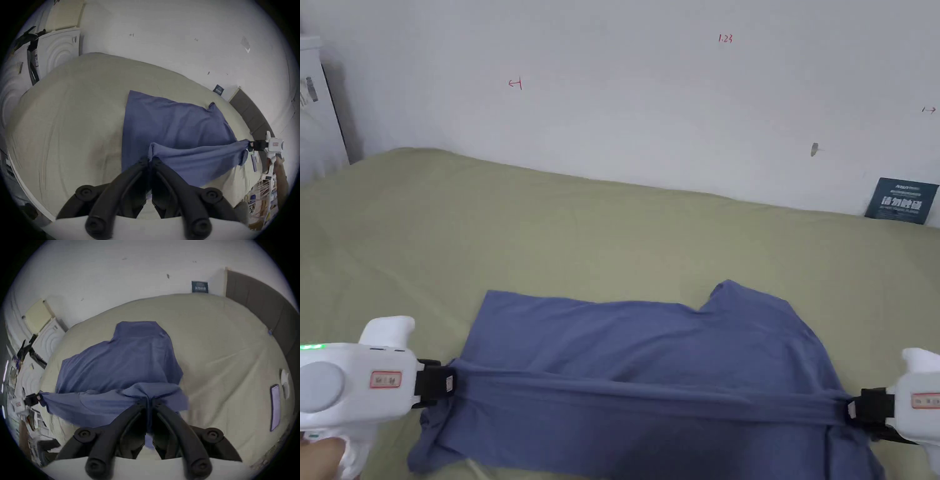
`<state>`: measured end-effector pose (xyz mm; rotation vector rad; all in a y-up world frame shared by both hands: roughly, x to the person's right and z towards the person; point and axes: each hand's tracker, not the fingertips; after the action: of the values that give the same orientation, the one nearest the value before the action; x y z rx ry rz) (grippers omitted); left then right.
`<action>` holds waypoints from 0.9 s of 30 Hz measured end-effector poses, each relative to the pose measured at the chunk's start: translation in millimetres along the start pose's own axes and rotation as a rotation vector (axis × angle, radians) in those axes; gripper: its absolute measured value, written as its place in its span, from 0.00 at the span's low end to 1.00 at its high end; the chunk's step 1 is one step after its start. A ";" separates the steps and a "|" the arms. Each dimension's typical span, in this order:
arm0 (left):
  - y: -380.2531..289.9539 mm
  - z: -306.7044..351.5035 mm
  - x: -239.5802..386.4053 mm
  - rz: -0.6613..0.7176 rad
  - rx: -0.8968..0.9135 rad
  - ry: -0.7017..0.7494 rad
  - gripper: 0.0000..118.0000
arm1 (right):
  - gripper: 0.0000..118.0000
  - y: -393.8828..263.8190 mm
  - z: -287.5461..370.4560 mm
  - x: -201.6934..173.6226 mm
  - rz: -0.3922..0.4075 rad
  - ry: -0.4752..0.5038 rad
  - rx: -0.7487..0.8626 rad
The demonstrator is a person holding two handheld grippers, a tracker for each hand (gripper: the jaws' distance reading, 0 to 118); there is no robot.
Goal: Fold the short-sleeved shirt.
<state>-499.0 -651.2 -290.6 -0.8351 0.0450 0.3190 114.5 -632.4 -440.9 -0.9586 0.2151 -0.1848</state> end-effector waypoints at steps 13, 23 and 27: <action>-39.6 46.3 13.1 -0.028 0.260 0.149 0.81 | 0.74 -46.0 36.2 2.5 0.186 -0.072 0.325; -152.9 107.0 32.5 -0.072 0.339 0.155 0.00 | 0.00 -170.0 117.3 -31.2 0.225 -0.044 0.476; -143.9 73.7 30.8 -0.112 0.278 0.149 0.31 | 0.00 -171.2 113.3 -32.8 0.278 -0.047 0.450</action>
<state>-433.4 -679.1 -142.2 -0.5818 0.1773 0.1401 102.3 -631.1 -233.3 -0.4788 0.2480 0.0459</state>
